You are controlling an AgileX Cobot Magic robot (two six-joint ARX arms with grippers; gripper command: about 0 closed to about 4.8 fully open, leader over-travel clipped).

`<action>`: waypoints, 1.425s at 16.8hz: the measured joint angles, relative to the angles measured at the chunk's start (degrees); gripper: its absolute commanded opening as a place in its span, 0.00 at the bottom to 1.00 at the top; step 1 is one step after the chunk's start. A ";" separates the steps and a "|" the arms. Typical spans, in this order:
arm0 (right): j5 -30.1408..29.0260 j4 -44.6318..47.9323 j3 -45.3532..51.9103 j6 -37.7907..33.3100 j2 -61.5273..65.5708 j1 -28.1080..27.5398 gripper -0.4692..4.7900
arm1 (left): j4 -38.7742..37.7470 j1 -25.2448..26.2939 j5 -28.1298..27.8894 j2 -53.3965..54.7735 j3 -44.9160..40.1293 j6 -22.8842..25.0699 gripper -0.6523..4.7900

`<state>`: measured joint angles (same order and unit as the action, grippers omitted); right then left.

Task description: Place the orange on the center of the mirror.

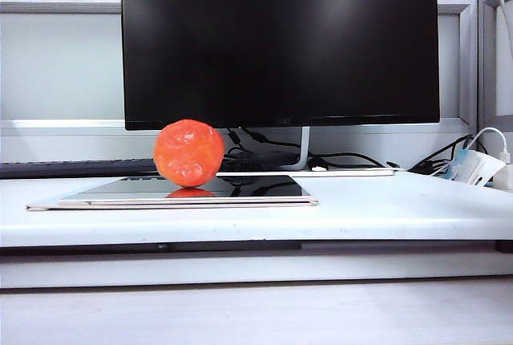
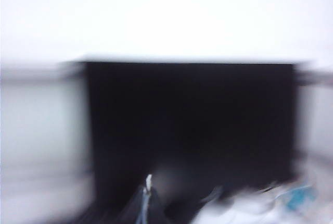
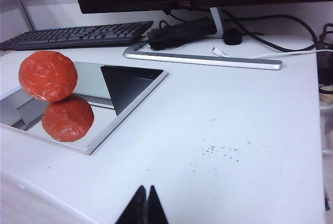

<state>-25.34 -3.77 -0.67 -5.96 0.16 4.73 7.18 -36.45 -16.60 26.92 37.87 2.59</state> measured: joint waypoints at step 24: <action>-0.04 -0.02 0.00 0.00 0.00 0.00 0.09 | -24.90 50.25 22.36 -26.69 -22.29 -7.30 0.11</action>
<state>-25.39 -3.79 -0.67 -5.96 0.16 4.73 -17.72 13.80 5.76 0.23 15.57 -4.71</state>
